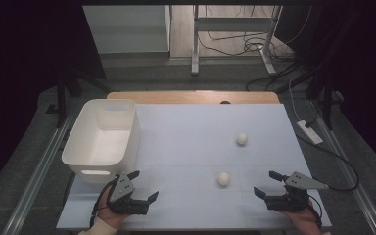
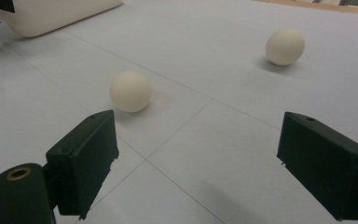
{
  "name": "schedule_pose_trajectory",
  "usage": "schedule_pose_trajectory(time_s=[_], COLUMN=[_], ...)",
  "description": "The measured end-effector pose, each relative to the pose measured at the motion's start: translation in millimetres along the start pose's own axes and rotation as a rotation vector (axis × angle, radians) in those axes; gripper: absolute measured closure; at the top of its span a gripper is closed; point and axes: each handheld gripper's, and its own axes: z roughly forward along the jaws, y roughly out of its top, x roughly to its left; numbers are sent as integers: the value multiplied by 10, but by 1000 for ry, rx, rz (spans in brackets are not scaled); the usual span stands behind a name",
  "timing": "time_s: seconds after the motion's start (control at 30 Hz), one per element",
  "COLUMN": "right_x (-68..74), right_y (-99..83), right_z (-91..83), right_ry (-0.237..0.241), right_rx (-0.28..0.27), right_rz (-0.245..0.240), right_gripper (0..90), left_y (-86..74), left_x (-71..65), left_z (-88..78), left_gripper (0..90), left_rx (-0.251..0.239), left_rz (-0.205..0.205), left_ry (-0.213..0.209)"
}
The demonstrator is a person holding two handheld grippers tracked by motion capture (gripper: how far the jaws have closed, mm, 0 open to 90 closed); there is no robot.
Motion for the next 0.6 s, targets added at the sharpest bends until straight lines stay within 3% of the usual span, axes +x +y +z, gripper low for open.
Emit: schedule_pose_trajectory(time_s=[0.6], right_x=[-4], right_y=[-2], right_z=[11], right_ry=[0], right_rx=[3], right_rz=[-1], right_gripper=[123], left_y=[23], left_x=[-6], left_z=[-2], left_gripper=[63], left_rx=[-2], left_rz=[-8], left_ry=[-4])
